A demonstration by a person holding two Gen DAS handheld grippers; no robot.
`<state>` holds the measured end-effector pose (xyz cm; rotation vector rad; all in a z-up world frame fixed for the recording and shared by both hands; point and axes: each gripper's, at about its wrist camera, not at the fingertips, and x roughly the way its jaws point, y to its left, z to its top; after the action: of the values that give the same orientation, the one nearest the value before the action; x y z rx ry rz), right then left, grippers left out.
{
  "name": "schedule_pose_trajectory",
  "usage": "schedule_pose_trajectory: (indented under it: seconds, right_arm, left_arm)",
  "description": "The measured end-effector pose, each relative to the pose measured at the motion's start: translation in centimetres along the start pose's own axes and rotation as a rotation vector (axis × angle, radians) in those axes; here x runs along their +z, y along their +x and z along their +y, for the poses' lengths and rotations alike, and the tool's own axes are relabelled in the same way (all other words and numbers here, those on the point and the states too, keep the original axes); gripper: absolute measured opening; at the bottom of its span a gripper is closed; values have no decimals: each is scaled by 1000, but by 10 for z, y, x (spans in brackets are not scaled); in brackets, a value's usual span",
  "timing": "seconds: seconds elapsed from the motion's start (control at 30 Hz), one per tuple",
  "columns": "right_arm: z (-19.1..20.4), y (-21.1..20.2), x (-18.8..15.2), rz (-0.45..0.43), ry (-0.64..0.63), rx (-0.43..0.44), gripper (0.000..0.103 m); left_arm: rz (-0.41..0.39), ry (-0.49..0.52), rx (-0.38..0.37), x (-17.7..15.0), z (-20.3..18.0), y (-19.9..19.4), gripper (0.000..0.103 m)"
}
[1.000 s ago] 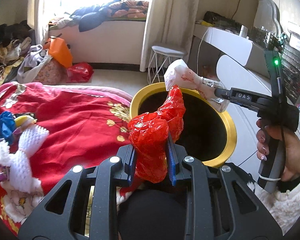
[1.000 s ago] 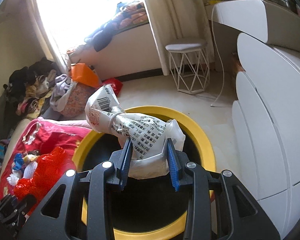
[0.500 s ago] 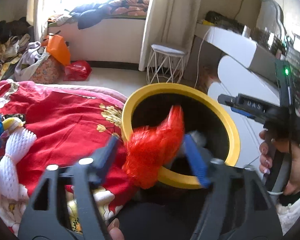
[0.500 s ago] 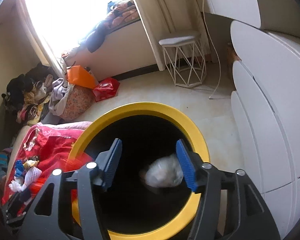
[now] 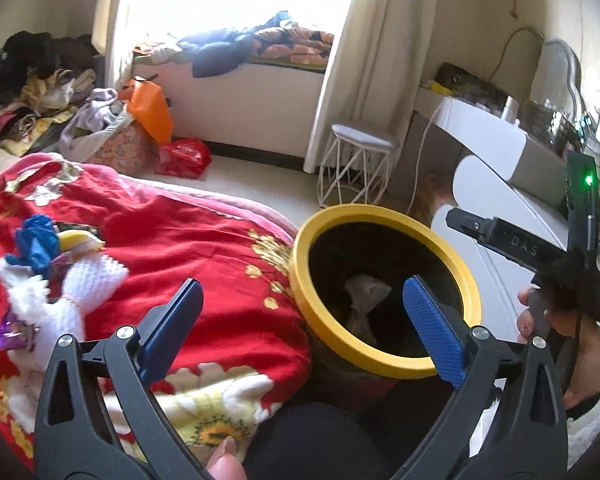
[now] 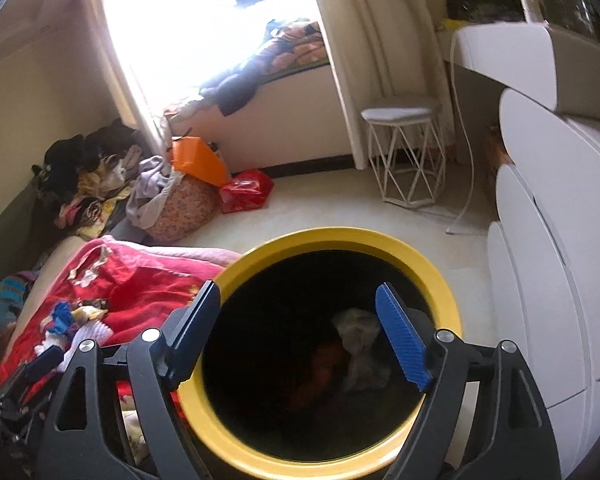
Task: Collect trash
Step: 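Move both open tools back over the bed toward the white foam nets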
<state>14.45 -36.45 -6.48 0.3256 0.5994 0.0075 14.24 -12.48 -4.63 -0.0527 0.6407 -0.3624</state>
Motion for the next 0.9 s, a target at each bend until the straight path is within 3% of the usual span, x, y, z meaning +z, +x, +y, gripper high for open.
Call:
schedule_pose_trajectory:
  seconds: [0.9]
  right_arm:
    - [121,-28,-25,-16,-215,213,89]
  left_arm:
    - [-165,-107,167,20,70,-77,92]
